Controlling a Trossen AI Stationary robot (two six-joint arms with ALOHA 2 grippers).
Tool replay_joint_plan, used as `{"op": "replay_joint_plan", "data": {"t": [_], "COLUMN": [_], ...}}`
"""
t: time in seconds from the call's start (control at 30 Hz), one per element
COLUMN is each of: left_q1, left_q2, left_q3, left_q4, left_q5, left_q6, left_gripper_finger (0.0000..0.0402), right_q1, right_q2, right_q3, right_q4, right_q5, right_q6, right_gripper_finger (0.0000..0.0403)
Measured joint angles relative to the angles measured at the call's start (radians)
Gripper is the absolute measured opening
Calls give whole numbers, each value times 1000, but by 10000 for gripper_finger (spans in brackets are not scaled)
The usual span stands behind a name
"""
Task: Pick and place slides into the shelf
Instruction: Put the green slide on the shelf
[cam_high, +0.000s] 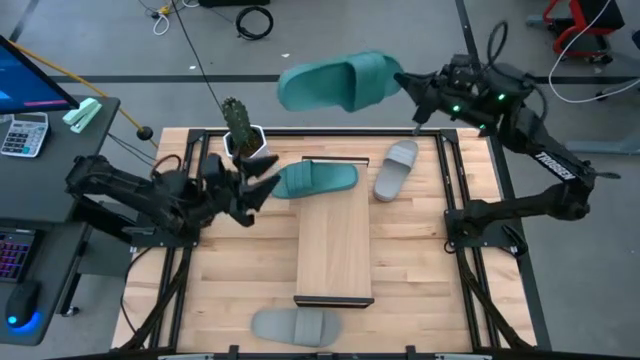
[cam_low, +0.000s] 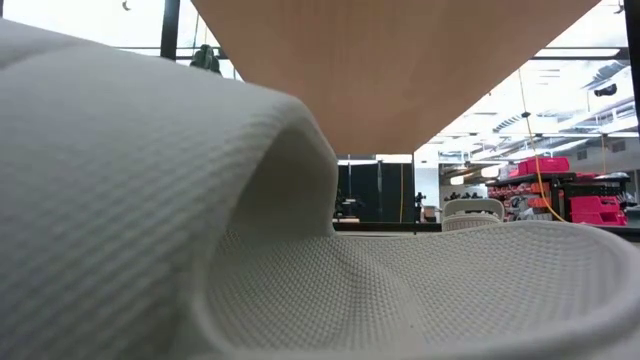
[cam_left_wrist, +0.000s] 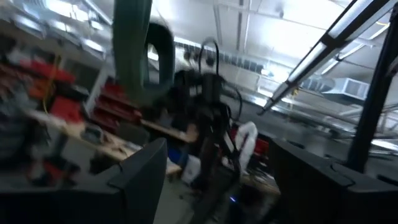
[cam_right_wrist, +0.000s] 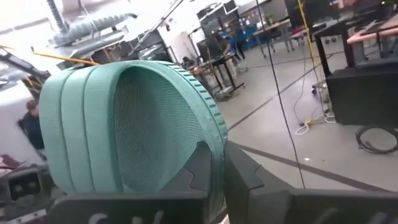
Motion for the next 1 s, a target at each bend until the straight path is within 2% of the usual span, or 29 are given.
{"op": "replay_joint_plan", "data": {"t": [0.17,0.33,0.47,0.57,0.67,0.77,1.0], "left_q1": [27,45,46,46,57,71,125], "left_q2": [0,1,1,1,1,1,1], "left_q3": [34,34,34,34,34,34,34], "left_q4": [-3,-20,-20,-19,-15,-5,1], "left_q5": [0,-3,-13,-37,-40,-40,-40], "left_q6": [64,58,61,68,69,69,67], "left_gripper_finger": [281,281,281,281,281,281,281], "right_q1": [120,215,261,296,334,365,436], "right_q2": [-9,-45,-68,-68,-68,-57,-13], "right_q3": [-132,-342,-535,-660,-746,-802,-817], "right_q4": [206,495,779,930,959,956,1004], "right_q5": [127,253,285,341,430,471,544], "right_q6": [34,94,199,261,313,355,356], "right_gripper_finger": [20,20,20,20,20,20,20]}}
